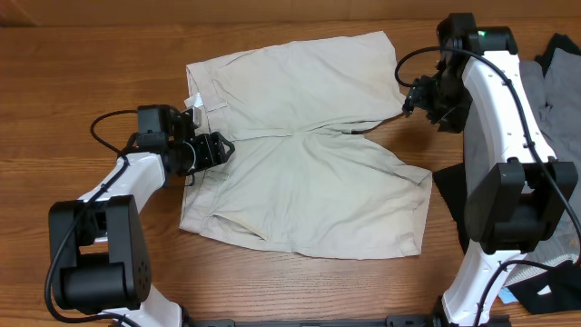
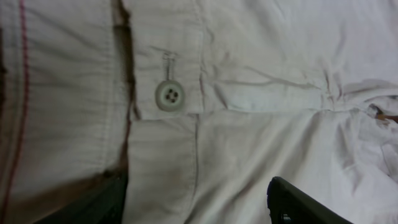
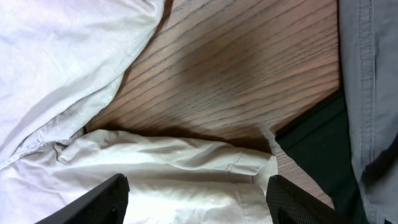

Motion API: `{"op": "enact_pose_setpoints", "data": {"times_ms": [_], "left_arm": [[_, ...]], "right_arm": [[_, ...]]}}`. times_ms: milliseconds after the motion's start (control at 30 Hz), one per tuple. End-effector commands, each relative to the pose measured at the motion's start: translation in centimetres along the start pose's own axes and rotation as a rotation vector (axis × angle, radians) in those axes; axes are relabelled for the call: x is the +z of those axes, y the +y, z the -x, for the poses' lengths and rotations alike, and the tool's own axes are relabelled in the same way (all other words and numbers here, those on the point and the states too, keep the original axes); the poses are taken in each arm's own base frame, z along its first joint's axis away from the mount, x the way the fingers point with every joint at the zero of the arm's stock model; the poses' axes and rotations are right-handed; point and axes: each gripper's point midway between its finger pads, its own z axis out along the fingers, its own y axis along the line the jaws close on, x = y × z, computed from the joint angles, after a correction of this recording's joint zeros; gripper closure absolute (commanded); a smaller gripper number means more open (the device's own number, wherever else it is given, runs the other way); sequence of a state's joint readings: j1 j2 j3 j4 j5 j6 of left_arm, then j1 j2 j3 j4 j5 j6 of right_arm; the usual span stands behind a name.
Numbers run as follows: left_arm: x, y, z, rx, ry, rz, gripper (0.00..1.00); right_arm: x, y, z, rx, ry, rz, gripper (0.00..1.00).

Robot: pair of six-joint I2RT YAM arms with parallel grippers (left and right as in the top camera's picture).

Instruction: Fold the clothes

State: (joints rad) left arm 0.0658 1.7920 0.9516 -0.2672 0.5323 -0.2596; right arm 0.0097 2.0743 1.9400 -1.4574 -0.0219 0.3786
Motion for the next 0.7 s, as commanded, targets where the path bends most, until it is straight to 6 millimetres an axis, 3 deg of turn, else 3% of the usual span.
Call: {"op": "enact_pose_setpoints", "data": {"times_ms": [0, 133, 167, 233, 400, 467, 600, 633, 667], "left_arm": [[0.6, -1.9, -0.6, 0.009, 0.04, -0.08, 0.33], [0.5, -2.2, -0.7, 0.008, 0.046, -0.098, 0.55], [0.5, -2.2, -0.8, 0.008, 0.047, -0.098, 0.53], [0.5, -2.1, -0.8, 0.005, 0.05, -0.094, 0.36], [0.6, 0.4, -2.1, -0.023, 0.086, 0.049, 0.4], [0.6, 0.2, -2.1, -0.021, 0.085, 0.042, 0.43], [0.8, -0.3, -2.0, -0.008, 0.083, 0.029, 0.63], [0.8, -0.3, -2.0, -0.004, 0.082, 0.028, 0.73], [0.8, -0.3, -1.9, -0.002, 0.08, 0.028, 0.89]], "right_arm": [[-0.1, 0.2, 0.1, -0.011, -0.009, 0.008, 0.25], [-0.1, 0.2, 0.1, -0.011, -0.011, 0.009, 0.25], [-0.1, 0.2, 0.1, -0.012, -0.011, 0.009, 0.25], [-0.1, 0.2, 0.1, -0.011, -0.01, 0.008, 0.25], [-0.1, 0.2, 0.0, -0.011, -0.008, 0.007, 0.25], [-0.1, 0.2, 0.1, -0.012, -0.008, 0.007, 0.25], [-0.1, 0.2, 0.1, -0.012, -0.008, 0.007, 0.25], [-0.1, 0.2, 0.0, -0.011, -0.008, 0.007, 0.25], [-0.1, 0.2, 0.0, -0.011, -0.007, 0.007, 0.25]]}}
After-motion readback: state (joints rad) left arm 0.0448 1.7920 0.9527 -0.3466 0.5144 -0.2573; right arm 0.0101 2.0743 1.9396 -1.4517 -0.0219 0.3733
